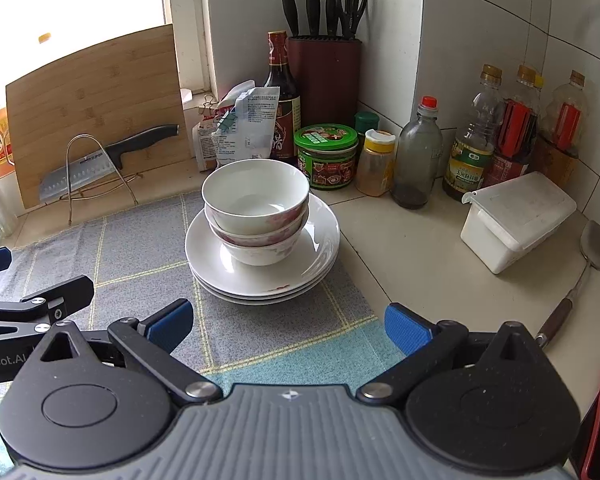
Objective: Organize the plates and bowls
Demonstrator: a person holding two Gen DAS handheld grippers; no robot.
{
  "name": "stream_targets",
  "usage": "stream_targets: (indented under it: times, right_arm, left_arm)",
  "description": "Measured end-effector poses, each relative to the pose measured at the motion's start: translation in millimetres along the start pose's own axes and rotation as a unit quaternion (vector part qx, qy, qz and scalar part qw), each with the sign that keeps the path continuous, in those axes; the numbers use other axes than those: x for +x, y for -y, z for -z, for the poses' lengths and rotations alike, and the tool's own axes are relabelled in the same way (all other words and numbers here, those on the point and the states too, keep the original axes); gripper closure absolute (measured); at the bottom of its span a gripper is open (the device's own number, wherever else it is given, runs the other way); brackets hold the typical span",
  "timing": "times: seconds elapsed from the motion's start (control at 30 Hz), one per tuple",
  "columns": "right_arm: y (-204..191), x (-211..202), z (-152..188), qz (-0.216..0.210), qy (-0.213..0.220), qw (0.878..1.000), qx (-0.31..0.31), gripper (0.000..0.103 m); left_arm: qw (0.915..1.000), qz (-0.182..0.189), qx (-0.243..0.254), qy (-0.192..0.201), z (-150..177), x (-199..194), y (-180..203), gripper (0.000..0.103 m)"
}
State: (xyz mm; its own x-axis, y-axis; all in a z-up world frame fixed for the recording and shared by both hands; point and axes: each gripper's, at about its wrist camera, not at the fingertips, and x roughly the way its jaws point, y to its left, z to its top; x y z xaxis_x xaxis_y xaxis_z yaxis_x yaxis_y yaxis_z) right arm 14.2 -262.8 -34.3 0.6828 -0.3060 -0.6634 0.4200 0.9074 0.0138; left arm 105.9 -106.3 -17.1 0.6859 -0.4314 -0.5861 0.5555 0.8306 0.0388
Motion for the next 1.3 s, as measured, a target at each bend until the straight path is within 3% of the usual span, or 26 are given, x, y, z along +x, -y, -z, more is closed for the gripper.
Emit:
stream_targets:
  times: [1.3]
  right_arm:
    - [-6.1,-2.8,-0.9,0.014,-0.003,1.000,-0.010,0.000]
  left_arm:
    - [0.9999,0.009,-0.007,-0.005,0.1,-0.8,-6.0,0.001]
